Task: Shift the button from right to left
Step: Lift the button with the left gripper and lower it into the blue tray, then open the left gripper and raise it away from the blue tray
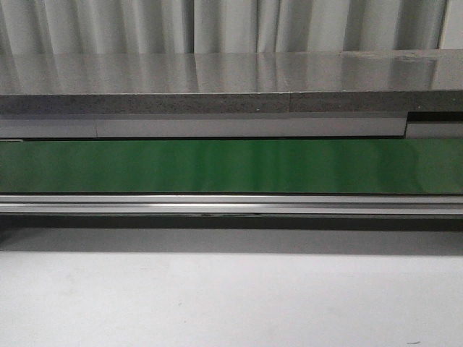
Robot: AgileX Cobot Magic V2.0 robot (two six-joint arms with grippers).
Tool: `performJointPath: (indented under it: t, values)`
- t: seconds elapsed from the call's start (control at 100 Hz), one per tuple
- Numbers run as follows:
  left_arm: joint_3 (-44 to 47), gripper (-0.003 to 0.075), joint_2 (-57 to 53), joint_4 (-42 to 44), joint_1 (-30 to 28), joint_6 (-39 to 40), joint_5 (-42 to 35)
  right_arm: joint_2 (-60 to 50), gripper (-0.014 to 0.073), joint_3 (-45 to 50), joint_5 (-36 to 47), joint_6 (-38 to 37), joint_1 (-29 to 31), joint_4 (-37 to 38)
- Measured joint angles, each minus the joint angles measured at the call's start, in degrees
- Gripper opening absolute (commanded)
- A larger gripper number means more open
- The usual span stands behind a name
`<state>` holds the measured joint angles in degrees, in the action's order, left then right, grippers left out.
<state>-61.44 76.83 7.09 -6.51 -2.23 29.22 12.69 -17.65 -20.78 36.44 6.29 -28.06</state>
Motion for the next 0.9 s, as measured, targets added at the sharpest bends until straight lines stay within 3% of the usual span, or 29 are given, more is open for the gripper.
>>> performJointPath:
  t: [0.25,0.4,0.54,0.75,0.9]
  values:
    - [10.6,0.0606,-13.4,-0.1,5.7,0.0,-3.0,0.0,-0.0067,0.0,0.0,0.0,0.0,0.0]
    - [18.8,0.0538,-21.7,-1.2,9.0,0.0,-6.3,0.0,-0.0067,0.0,0.0,0.0,0.0,0.0]
    - [25.7,0.0382,-28.4,-2.3,10.6,0.0,-9.5,0.0,-0.0067,0.0,0.0,0.0,0.0,0.0]
    - [30.5,0.0007,-33.6,-2.5,10.9,0.0,-9.8,0.0,-0.0067,0.0,0.0,0.0,0.0,0.0]
    - [30.7,0.0005,-33.9,-2.5,10.9,0.0,-9.9,0.0,-0.0067,0.0,0.0,0.0,0.0,0.0]
